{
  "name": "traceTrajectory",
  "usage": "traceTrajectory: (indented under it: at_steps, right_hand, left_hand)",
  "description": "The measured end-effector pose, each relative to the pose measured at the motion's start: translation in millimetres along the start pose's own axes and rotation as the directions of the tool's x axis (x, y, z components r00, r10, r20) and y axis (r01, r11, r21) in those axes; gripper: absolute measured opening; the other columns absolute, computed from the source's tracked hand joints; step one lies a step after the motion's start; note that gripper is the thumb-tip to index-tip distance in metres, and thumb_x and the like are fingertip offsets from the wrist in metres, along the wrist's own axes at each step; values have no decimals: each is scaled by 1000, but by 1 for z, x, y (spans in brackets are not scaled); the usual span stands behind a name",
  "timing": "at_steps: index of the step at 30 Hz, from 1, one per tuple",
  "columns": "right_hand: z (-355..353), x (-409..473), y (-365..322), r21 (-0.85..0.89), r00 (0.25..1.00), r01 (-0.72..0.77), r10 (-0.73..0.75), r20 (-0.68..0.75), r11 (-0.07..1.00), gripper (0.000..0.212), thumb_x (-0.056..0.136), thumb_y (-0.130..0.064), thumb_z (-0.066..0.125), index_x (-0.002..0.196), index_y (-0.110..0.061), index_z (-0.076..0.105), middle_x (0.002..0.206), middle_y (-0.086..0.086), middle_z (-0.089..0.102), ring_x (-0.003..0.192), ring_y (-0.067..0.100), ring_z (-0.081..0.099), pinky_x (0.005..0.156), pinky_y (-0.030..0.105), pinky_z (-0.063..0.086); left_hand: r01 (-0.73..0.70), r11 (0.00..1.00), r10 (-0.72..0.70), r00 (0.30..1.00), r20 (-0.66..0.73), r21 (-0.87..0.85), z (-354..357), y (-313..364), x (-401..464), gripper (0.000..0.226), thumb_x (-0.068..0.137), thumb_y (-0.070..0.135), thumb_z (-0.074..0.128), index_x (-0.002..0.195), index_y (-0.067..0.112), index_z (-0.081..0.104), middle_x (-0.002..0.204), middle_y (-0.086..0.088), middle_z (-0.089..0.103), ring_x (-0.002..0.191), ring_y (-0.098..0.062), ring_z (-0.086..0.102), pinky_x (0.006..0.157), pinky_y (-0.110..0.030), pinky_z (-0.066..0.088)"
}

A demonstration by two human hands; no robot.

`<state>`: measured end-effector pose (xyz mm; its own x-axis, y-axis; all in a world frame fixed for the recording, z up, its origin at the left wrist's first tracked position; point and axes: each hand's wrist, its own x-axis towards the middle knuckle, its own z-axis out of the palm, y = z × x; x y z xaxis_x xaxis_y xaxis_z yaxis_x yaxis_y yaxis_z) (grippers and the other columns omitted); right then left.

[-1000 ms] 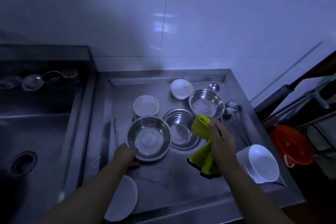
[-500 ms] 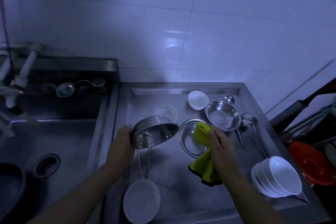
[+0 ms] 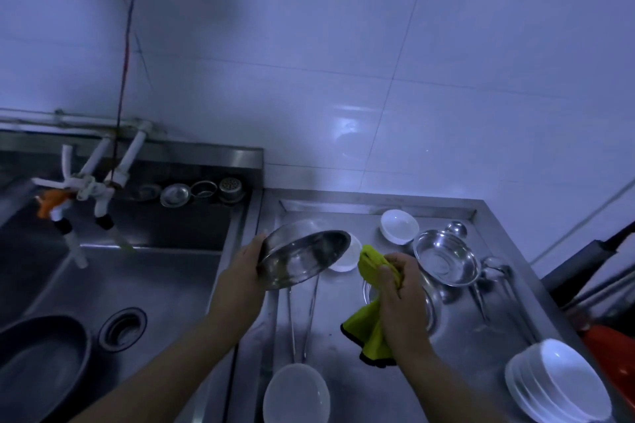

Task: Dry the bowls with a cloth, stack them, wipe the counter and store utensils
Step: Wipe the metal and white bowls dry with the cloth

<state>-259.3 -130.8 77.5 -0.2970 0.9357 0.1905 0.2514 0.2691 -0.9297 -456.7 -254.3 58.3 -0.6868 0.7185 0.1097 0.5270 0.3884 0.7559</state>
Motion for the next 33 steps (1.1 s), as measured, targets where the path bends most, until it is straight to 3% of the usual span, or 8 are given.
traceTrajectory:
  at_steps: [5, 8, 11, 17, 20, 27, 30, 33]
  right_hand:
    - [29, 5, -39, -144, 881, 473, -461, 107, 869, 24, 91, -34, 48, 106, -22, 63, 111, -2, 59, 102, 16, 57, 88, 30, 48]
    - [40, 16, -54, -435, 693, 709, -662, 286, 555, 40, 91, -36, 46, 108, -9, 69, 121, 17, 60, 111, 31, 57, 93, 39, 48]
    - [41, 11, -53, -563, 599, 773, -629, 496, 292, 48, 87, -45, 44, 114, -13, 69, 131, 14, 58, 119, 29, 57, 97, 44, 46]
    - [71, -28, -60, -545, 630, 754, -636, 445, 366, 69, 74, -30, 50, 140, -12, 44, 144, 16, 44, 134, 31, 41, 103, 47, 37]
    - [71, -20, -62, -528, 524, 807, -733, 433, 265, 58, 81, -17, 50, 138, -13, 46, 140, 14, 50, 130, 28, 47, 99, 43, 43]
    - [3, 59, -55, -360, 20, 868, -701, 713, -342, 35, 96, -15, 43, 129, -18, 54, 132, 13, 58, 119, 32, 57, 89, 43, 50]
    - [-1, 72, -73, -377, -33, 861, -777, 628, -341, 25, 94, -13, 53, 110, -17, 71, 119, 13, 66, 107, 32, 64, 80, 39, 52]
    - [6, 66, -86, -432, 18, 865, -843, 537, -256, 22, 92, -10, 56, 100, -15, 75, 110, 12, 70, 95, 29, 68, 71, 36, 53]
  left_hand:
    - [122, 920, -128, 992, 10, -373, -18, 31, 5, 39, 94, 15, 48, 115, 48, 51, 104, 7, 66, 98, -18, 62, 81, -34, 50]
    - [180, 728, -204, 978, 41, -661, -34, 58, 2, 39, 95, 15, 46, 94, 50, 61, 95, 10, 69, 98, -23, 64, 81, -51, 54]
    - [195, 618, -223, 972, 69, -762, -49, 74, 1, 36, 94, 14, 46, 93, 46, 63, 95, 2, 70, 88, -25, 67, 65, -48, 58]
    - [352, 458, -329, 920, 212, -816, -52, 94, -1, 13, 96, 30, 47, 103, 28, 57, 99, -9, 68, 87, -26, 66, 61, -38, 56]
    - [337, 483, -308, 929, 204, -808, -53, 94, 1, 16, 97, 27, 45, 106, 27, 58, 98, -9, 68, 83, -23, 67, 54, -34, 55]
    - [177, 779, 33, 946, 321, -602, -91, 84, 18, 41, 66, 11, 57, 88, 43, 66, 79, -3, 73, 68, -26, 71, 53, -40, 57]
    - [200, 818, 31, 921, 389, -539, -109, 96, 38, 42, 58, 7, 52, 82, 39, 67, 73, -9, 72, 64, -31, 70, 51, -36, 55]
    - [117, 816, 19, 973, 228, -566, -109, 107, 44, 36, 58, 14, 53, 87, 31, 67, 81, -10, 71, 66, -16, 70, 52, -29, 54]
